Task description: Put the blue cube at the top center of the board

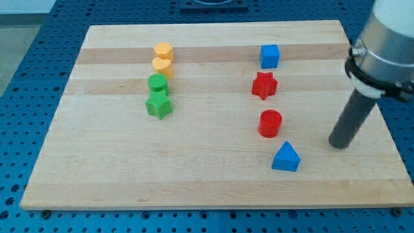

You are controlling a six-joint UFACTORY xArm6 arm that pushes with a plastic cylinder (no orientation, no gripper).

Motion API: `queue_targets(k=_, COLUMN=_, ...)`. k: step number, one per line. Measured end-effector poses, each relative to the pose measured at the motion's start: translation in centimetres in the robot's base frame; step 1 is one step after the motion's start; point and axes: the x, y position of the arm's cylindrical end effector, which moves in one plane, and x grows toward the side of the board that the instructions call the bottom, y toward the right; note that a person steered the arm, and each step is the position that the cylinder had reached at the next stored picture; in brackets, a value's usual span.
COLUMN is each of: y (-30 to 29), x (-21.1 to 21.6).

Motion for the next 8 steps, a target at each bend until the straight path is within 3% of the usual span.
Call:
queue_targets(k=1, y=-0.1, x=0.0)
queue_targets(k=2, y=-0.1, x=-3.0)
queue_targets(k=5, y=-1.2, x=-15.4)
queue_targets(k=8, y=-16.7, x=-25.8)
